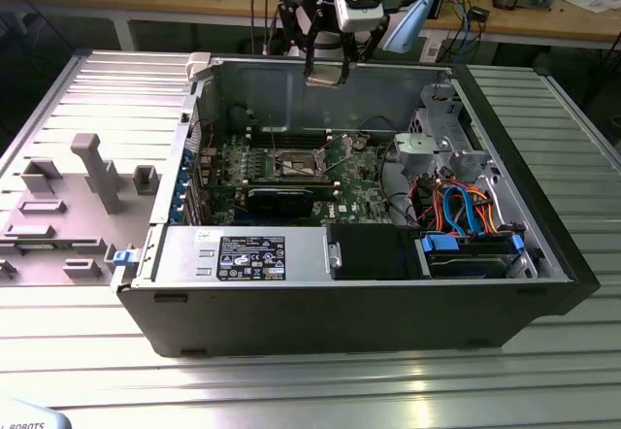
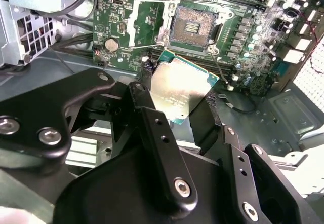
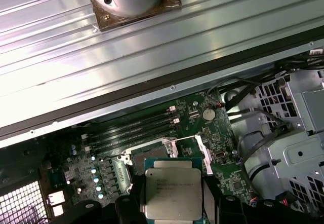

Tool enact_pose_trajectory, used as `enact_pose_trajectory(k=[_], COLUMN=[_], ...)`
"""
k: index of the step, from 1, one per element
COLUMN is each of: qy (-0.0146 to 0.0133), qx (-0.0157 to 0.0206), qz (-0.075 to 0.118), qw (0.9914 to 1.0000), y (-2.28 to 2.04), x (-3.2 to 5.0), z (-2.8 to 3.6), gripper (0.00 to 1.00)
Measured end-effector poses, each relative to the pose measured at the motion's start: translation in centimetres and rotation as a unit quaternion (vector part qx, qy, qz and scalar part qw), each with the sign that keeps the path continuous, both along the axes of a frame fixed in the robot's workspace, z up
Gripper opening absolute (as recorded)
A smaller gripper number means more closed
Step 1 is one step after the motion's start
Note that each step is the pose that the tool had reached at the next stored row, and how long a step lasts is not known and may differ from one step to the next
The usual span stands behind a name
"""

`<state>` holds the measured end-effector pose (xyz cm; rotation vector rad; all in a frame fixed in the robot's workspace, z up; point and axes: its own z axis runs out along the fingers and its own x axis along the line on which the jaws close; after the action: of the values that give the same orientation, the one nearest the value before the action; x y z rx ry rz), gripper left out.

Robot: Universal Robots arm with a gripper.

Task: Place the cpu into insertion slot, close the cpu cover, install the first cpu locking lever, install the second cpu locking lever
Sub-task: 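Place the cpu into insertion slot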

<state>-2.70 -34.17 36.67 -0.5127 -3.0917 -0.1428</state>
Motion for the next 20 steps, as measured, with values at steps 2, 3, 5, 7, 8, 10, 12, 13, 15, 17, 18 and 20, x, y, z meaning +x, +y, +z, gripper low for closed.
enact_pose_trajectory(k=[2,3,5,7,8,10,12,13,15,17,18,20], qy=[0.0001,0.0001,0.0,0.0,0.0,0.0,0.0,0.0,0.0,0.0001,0.0,0.0], qx=[-0.0001,-0.0001,0.0,0.0,0.0,-0.0002,-0.0007,-0.0007,-0.0007,-0.0007,-0.0006,-0.0006], qz=[-0.014,-0.019,-0.036,-0.036,-0.036,-0.037,-0.047,-0.052,-0.066,-0.079,-0.081,-0.081], qw=[0.9999,0.99981,0.99935,0.99935,0.99935,0.99932,0.99891,0.99864,0.99779,0.99689,0.99674,0.99673], y=[0.0,0.0,0.0,0.0,0.0,-0.01,-0.01,-0.01,-0.01,-0.01,-0.01,-0.01], x=[0.0,0.0,0.0,0.0,0.0,-0.01,-0.01,-0.01,-0.01,0.0,0.0,-0.01], z=[-0.01,-0.01,-0.04,-0.04,-0.04,-0.03,-0.04,-0.04,-0.05,-0.06,-0.06,-0.06], gripper=[0.54,0.54,0.54,0.54,0.54,0.54,0.54,0.54,0.54,0.54,0.54,0.54])
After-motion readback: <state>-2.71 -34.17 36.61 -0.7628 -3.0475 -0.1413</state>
